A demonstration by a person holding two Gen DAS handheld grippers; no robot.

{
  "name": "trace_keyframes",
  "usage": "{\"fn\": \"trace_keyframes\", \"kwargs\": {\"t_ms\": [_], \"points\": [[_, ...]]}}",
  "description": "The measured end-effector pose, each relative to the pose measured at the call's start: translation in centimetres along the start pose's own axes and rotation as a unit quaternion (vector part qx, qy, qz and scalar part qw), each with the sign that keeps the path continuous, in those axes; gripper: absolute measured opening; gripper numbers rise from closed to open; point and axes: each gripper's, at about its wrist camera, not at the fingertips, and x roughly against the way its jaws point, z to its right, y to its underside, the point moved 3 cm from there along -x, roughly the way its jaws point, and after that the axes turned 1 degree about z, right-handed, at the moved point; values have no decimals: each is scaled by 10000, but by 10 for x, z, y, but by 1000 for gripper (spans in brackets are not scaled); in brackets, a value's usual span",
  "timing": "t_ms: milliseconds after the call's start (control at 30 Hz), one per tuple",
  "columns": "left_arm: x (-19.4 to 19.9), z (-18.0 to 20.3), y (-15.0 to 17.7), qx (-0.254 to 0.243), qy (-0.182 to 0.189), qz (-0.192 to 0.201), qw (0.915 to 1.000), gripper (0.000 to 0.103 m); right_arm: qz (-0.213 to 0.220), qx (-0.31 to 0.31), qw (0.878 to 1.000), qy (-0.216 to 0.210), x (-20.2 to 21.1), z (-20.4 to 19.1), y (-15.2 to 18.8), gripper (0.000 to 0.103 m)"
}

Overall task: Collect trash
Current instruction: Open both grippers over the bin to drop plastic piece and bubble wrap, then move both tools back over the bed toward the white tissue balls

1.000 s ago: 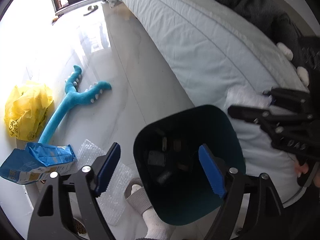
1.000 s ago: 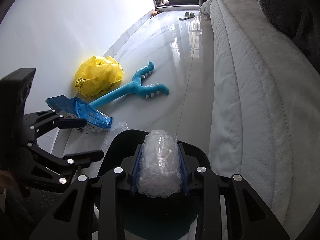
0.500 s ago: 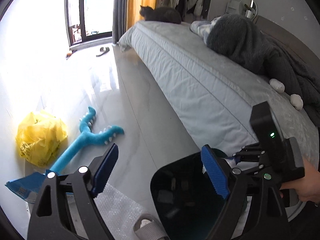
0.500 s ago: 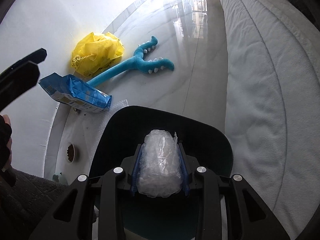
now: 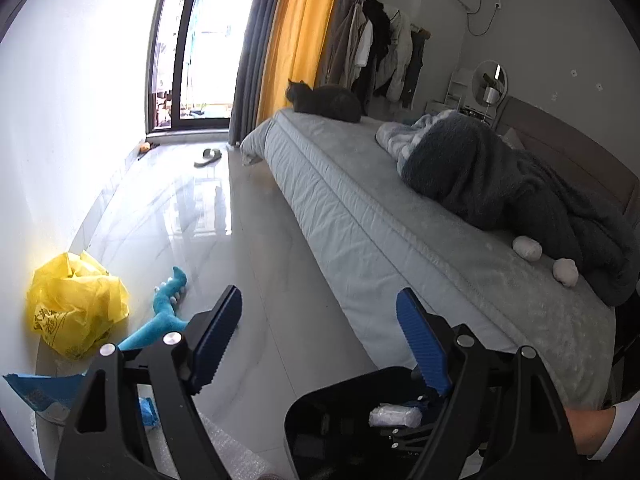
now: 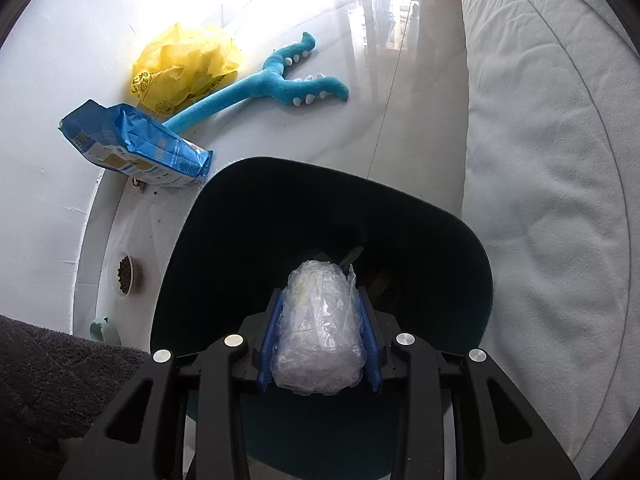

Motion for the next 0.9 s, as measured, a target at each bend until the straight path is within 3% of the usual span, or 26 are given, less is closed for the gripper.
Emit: {"fn": "trace_keyframes", "kwargs": {"t_ms": [67, 100, 200, 300, 533, 900], "points": [[7, 5, -8, -115, -99, 197, 9997, 81, -59, 8, 10000, 35, 1, 0, 2, 43], [8, 7, -10, -114, -102, 218, 9996, 81, -87, 18, 10000, 43, 1, -1, 3, 51], [10, 12, -18, -158, -120, 230, 9995, 84, -121, 45, 9999, 15, 5, -3, 5, 61], [10, 19, -22, -292, -181, 203, 9992, 91, -62, 97, 9999, 24, 14, -5, 6, 69], [16, 38, -37, -311, -179, 481, 9982, 95, 304, 38, 9995, 2, 46, -1, 5, 78], [19, 70, -58, -331, -167, 797, 9961, 97, 1309, -105, 9913, 49, 119, 24, 6, 86]]}}
